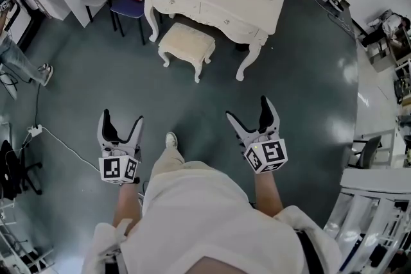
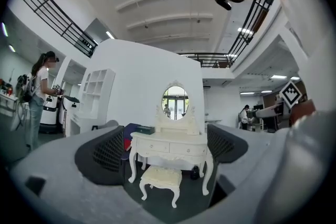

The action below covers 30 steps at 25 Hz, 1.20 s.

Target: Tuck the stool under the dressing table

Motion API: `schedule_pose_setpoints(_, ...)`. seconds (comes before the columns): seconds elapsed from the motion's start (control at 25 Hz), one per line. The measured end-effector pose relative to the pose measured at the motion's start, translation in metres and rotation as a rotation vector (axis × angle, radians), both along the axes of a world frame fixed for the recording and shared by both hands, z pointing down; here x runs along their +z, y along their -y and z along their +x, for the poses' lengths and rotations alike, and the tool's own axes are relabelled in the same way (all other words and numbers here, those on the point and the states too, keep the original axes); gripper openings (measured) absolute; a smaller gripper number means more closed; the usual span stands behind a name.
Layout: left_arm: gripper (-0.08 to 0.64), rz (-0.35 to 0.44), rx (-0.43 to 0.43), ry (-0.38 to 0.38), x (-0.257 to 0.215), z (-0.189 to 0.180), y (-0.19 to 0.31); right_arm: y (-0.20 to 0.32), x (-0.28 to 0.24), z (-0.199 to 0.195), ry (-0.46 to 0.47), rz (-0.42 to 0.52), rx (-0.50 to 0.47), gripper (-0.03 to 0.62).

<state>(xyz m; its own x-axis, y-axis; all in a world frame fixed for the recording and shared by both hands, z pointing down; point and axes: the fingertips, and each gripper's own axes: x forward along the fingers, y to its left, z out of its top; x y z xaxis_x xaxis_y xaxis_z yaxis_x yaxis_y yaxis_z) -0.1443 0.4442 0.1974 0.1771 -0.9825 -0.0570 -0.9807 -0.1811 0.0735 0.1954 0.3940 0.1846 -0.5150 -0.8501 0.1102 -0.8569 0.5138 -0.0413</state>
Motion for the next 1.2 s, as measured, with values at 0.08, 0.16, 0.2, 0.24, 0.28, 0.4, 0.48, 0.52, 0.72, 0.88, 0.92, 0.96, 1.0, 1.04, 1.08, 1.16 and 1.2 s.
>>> schedule_pose_setpoints(0.08,0.488,-0.023,-0.026,0.003,0.008,-0.014,0.012,0.016,0.003,-0.011,-0.013,-0.009,-0.008,0.489)
schedule_pose_setpoints(0.16,0.488,-0.038,-0.019,0.012,0.017,-0.021,0.033,0.034,0.003,-0.021,-0.021,-0.004,-0.015,0.489)
schedule_pose_setpoints(0.2,0.489,-0.041,-0.009,0.011,0.022,-0.022,0.048,0.046,0.004,-0.025,-0.024,-0.003,-0.017,0.489)
schedule_pose_setpoints(0.24,0.489,-0.042,0.0,0.002,0.027,-0.023,0.066,0.06,0.007,-0.03,-0.029,-0.005,-0.017,0.489)
schedule_pose_setpoints(0.28,0.488,-0.042,0.01,-0.01,0.031,-0.024,0.087,0.075,0.012,-0.035,-0.034,-0.011,-0.014,0.489)
schedule_pose_setpoints(0.4,0.489,-0.042,0.047,-0.026,0.039,-0.033,0.156,0.128,0.024,-0.057,-0.056,-0.036,-0.011,0.482)
schedule_pose_setpoints(0.48,0.488,-0.023,0.074,0.002,0.029,-0.042,0.205,0.171,0.02,-0.075,-0.073,-0.036,-0.014,0.48)
schedule_pose_setpoints(0.52,0.488,-0.009,0.09,0.018,0.021,-0.047,0.231,0.194,0.014,-0.084,-0.077,-0.031,-0.01,0.48)
schedule_pose_setpoints(0.72,0.488,0.002,0.183,0.038,0.0,-0.071,0.343,0.298,-0.01,-0.109,-0.074,-0.003,0.067,0.48)
schedule_pose_setpoints(0.88,0.488,-0.041,0.246,0.046,0.006,-0.071,0.403,0.348,-0.017,-0.113,-0.081,-0.001,0.092,0.48)
schedule_pose_setpoints(0.92,0.488,-0.049,0.258,0.045,0.009,-0.067,0.413,0.355,-0.013,-0.113,-0.084,-0.012,0.089,0.48)
schedule_pose_setpoints(0.96,0.488,-0.056,0.265,0.042,0.013,-0.061,0.421,0.361,-0.006,-0.111,-0.086,-0.03,0.086,0.48)
schedule_pose_setpoints(1.0,0.488,-0.063,0.268,0.039,0.016,-0.055,0.428,0.367,0.002,-0.109,-0.083,-0.053,0.083,0.48)
schedule_pose_setpoints(1.04,0.488,-0.069,0.269,0.037,0.018,-0.049,0.437,0.374,0.009,-0.106,-0.078,-0.076,0.079,0.48)
schedule_pose_setpoints(1.08,0.488,-0.074,0.266,0.037,0.019,-0.043,0.445,0.381,0.017,-0.103,-0.073,-0.098,0.073,0.48)
schedule_pose_setpoints(1.16,0.488,-0.084,0.25,0.033,0.022,-0.033,0.456,0.393,0.03,-0.095,-0.083,-0.127,0.052,0.48)
schedule_pose_setpoints(1.2,0.488,-0.086,0.244,0.028,0.024,-0.028,0.458,0.399,0.035,-0.09,-0.098,-0.134,0.039,0.48)
